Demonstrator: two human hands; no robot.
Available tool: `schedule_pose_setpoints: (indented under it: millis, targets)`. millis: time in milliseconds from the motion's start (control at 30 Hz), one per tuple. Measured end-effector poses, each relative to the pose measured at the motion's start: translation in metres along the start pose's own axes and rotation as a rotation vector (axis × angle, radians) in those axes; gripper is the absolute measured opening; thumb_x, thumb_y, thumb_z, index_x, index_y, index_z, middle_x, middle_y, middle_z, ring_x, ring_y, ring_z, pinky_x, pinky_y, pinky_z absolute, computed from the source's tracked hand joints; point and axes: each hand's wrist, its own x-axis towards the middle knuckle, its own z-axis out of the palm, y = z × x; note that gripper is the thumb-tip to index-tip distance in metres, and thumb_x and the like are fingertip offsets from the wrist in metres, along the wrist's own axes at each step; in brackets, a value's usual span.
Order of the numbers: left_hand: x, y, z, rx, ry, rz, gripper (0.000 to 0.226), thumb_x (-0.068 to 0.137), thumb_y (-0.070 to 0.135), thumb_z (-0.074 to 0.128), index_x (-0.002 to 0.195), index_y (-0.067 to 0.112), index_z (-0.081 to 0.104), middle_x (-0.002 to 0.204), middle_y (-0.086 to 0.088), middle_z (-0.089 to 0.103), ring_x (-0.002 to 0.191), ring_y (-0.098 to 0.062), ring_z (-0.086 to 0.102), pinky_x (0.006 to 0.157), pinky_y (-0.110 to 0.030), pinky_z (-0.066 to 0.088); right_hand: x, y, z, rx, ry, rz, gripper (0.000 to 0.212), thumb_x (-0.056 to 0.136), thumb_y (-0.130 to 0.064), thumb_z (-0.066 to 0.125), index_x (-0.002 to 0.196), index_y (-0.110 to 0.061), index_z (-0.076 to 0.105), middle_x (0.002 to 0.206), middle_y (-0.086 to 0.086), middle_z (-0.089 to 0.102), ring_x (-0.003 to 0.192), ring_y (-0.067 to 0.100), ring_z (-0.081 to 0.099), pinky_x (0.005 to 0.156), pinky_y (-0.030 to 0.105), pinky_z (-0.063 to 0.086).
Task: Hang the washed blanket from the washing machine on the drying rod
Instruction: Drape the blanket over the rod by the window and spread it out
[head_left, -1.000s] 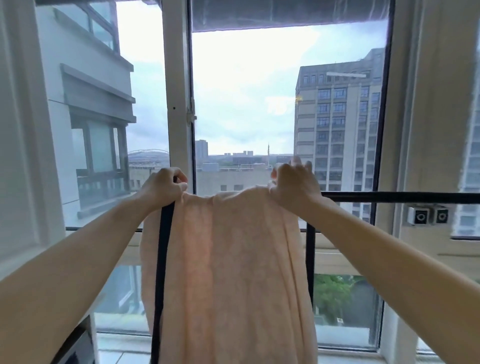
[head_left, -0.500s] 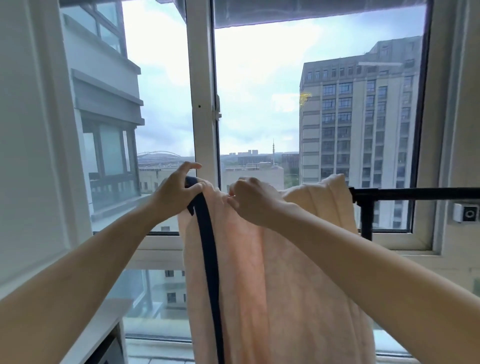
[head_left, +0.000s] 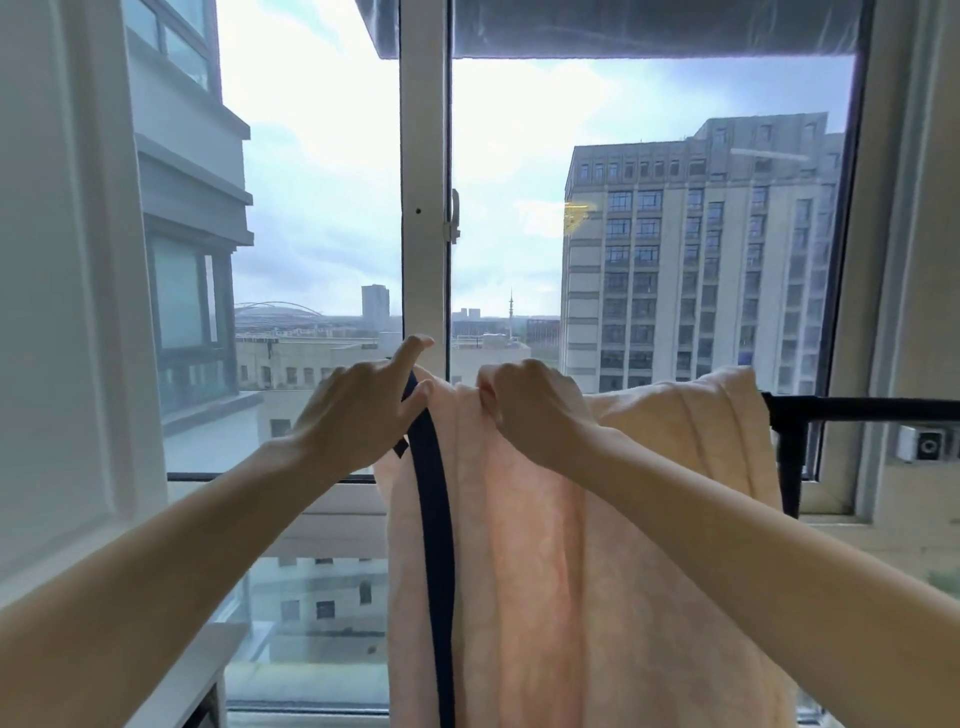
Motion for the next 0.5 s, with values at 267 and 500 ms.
schedule_pose_setpoints:
  millis: [267, 500]
  targets:
    - [-0.003, -0.024, 0.0, 0.003, -0.235, -0.164, 0.058, 0.097, 0.053, 0.031, 0.147, 0.03, 0.015, 0.11, 0.002, 0.067, 0.071, -0.014, 0.056, 0.063, -0.03, 0.044, 0.008, -0.007, 0.005, 0.107, 0.102, -0.007, 0.017, 0.094, -0.009, 0.048, 0.083, -0.014, 0.061, 0.078, 0.0, 0.065, 0.071, 0.019, 0.061, 0.067, 0.035, 0.052]
    - [0.019, -0.021, 0.002, -0.594, -0.231, -0.378, 0.072, 0.095, 0.023, 0.058, 0.148, 0.032, 0.011, 0.101, -0.007, 0.06, 0.085, -0.021, 0.063, 0.064, -0.029, 0.058, 0.021, 0.004, 0.001, 0.108, 0.03, 0.037, 0.016, 0.094, -0.011, 0.049, 0.086, -0.012, 0.062, 0.08, 0.005, 0.065, 0.07, 0.023, 0.062, 0.071, 0.039, 0.055]
